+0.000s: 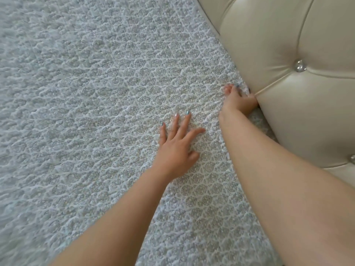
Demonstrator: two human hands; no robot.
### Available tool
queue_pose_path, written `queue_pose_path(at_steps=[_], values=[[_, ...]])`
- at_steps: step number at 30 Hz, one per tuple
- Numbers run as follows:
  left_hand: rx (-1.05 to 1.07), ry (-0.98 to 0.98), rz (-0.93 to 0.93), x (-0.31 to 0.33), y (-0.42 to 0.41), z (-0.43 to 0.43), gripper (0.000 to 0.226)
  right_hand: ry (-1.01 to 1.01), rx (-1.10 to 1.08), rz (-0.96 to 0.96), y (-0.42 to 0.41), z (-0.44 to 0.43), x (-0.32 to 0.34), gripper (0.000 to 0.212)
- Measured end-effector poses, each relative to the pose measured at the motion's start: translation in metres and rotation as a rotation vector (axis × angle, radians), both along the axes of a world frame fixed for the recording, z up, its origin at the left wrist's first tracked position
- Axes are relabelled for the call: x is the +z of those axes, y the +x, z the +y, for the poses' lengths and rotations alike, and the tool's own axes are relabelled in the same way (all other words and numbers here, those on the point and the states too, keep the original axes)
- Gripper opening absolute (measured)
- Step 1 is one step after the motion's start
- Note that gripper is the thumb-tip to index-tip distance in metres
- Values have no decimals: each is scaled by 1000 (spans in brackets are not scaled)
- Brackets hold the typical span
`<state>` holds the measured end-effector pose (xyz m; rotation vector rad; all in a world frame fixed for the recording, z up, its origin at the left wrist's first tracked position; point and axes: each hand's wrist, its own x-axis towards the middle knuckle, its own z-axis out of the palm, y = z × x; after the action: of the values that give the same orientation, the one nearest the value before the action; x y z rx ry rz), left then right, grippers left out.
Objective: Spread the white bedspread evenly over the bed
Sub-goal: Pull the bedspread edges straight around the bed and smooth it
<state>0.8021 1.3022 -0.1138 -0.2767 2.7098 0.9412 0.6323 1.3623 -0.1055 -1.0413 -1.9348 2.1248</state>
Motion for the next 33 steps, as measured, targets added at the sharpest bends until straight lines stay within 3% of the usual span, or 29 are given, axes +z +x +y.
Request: queue_pose_path(at_steps=[2, 4, 7, 10, 14, 20, 24, 28, 33], values=[[-34, 41, -16, 0, 1, -4, 60, 255, 244, -24, 13, 4, -4, 55], [-43, 75, 10, 4, -1, -11, 61, 510, 535, 48, 25, 10, -1, 84], [84, 63, 31, 12, 29, -26, 59, 1131, 1028, 27, 48, 17, 5, 79], [232, -41, 7, 9, 79, -36, 58, 1359, 1263, -94, 73, 24, 6, 63], [376, -115, -74, 8, 174, -56, 58, 1303, 1472, 47, 147, -9, 12, 55], [563, -102, -204, 17, 297, -61, 65, 1221, 2107, 366, 283, -56, 26, 53], [801, -109, -247, 25, 370, -62, 58, 1154, 2435, 544, 362, -81, 36, 57], [1041, -104, -259, 27, 440, -42, 54, 986, 2637, 500, 438, -91, 43, 56], [1330, -304, -108, 41, 505, -12, 32, 800, 2789, 643, 525, -92, 45, 50]])
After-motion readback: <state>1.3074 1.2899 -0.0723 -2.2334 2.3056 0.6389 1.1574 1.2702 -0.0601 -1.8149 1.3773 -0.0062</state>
